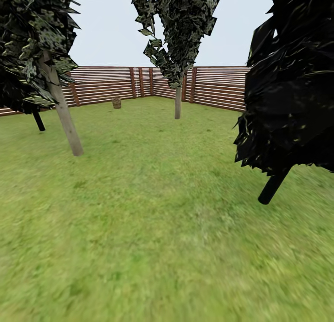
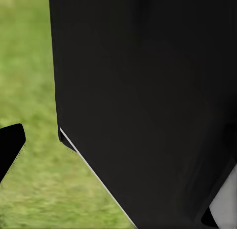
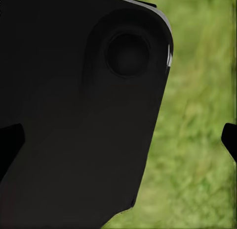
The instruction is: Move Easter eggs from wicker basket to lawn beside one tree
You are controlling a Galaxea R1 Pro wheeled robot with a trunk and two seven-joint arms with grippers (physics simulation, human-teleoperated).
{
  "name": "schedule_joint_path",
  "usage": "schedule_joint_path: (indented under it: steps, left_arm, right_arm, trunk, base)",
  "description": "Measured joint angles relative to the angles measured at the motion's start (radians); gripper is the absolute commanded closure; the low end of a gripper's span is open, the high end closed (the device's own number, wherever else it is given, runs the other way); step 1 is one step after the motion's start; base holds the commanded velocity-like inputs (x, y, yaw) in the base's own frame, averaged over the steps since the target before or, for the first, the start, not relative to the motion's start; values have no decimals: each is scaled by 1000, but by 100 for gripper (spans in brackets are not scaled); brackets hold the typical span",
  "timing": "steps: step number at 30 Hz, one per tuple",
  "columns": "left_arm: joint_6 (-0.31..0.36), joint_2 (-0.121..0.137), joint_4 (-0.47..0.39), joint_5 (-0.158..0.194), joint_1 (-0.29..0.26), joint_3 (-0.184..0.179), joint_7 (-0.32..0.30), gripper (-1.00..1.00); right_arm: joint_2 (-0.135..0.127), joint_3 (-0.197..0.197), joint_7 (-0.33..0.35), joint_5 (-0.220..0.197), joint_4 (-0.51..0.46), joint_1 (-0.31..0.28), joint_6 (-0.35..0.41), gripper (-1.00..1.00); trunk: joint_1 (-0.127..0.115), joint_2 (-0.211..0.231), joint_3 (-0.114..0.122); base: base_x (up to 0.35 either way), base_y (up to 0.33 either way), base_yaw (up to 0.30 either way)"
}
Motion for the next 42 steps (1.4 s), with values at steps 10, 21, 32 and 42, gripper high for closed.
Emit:
schedule_joint_path:
  steps: [10, 21, 32, 42]
  left_arm:
    - [0, 0, 0, 0, 0, 0, 0, -100]
    - [-1, 0, 0, 0, 0, 0, 0, -100]
    - [-1, 0, 0, 0, 0, 0, 0, -100]
    - [-1, 0, 0, 0, 0, 0, 0, -100]
  right_arm:
    - [-8, 3, 1, -3, 8, 0, 3, -100]
    - [-9, 3, 1, -3, 9, 0, 1, -100]
    - [-7, 1, -2, -1, -1, 0, -1, -100]
    - [-2, -3, -2, -4, -3, 0, -2, -100]
  trunk:
    - [0, 0, 0]
    - [0, 0, 0]
    - [0, 0, 0]
    - [0, 0, 0]
  base:
    - [331, 0, 0]
    - [331, 0, 157]
    - [331, 0, 195]
    - [331, 0, 3]
